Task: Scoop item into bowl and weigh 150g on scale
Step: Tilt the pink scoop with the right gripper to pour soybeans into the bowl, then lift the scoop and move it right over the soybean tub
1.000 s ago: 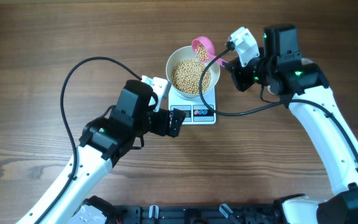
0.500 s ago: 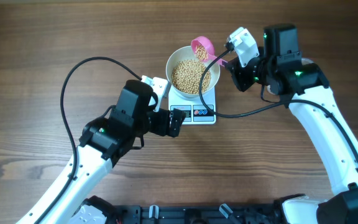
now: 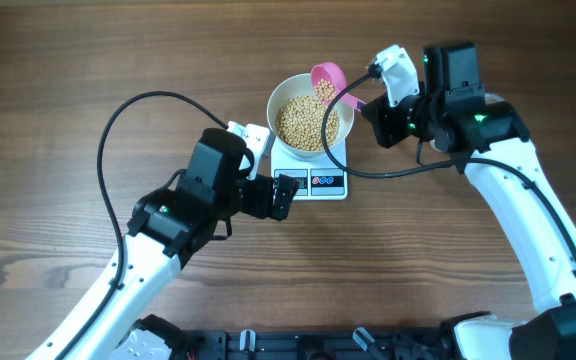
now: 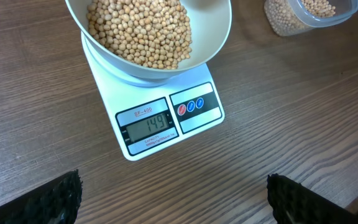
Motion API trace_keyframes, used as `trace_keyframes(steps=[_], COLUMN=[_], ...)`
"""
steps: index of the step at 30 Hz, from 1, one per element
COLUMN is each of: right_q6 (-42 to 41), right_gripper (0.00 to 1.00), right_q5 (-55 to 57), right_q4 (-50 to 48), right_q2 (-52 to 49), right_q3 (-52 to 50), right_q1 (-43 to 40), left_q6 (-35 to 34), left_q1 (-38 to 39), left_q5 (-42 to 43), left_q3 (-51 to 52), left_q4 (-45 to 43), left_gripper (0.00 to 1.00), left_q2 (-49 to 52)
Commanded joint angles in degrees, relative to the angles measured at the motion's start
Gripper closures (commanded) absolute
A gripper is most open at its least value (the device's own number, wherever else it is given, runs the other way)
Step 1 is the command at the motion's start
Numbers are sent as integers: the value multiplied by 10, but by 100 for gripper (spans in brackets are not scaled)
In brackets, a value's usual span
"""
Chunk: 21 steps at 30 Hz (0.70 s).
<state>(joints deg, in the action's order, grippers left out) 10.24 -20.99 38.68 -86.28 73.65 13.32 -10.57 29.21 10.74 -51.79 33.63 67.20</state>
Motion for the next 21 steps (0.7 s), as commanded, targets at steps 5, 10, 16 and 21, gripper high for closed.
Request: trace_keyframes(steps=[5, 10, 16, 21], right_q6=[-24, -29, -43, -81], right_gripper=[96, 96, 96, 96], right_q5=[-17, -17, -17, -18], right_q4=[-1, -1, -2, -6], right_q2=[10, 10, 10, 10], right_q3=[15, 15, 15, 15], right_q1=[0, 0, 0, -7], left_q6=[11, 11, 11, 11], left_q1=[2, 2, 2, 2], left_q5=[-3, -3, -3, -3], left_q3=[1, 1, 1, 1], left_q4=[0, 0, 0, 0], left_gripper=[0, 0, 0, 0], left_q2=[1, 1, 1, 1])
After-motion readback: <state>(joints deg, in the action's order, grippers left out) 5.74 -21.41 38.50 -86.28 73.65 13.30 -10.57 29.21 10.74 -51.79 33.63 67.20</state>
